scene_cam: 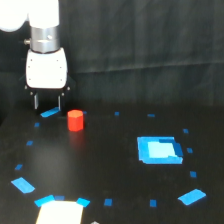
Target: Pick up the red object from the table
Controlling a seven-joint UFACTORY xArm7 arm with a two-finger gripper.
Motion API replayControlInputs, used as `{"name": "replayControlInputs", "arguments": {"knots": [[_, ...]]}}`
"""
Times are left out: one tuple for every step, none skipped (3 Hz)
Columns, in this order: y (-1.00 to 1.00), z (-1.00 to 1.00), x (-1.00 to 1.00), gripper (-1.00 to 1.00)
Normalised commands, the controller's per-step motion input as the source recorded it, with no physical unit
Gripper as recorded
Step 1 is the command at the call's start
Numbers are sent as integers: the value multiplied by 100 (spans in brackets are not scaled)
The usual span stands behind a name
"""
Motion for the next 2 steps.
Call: {"name": "replayControlInputs", "arguments": {"knots": [[-2, -23, 27, 100], [-3, -34, 55, 100]]}}
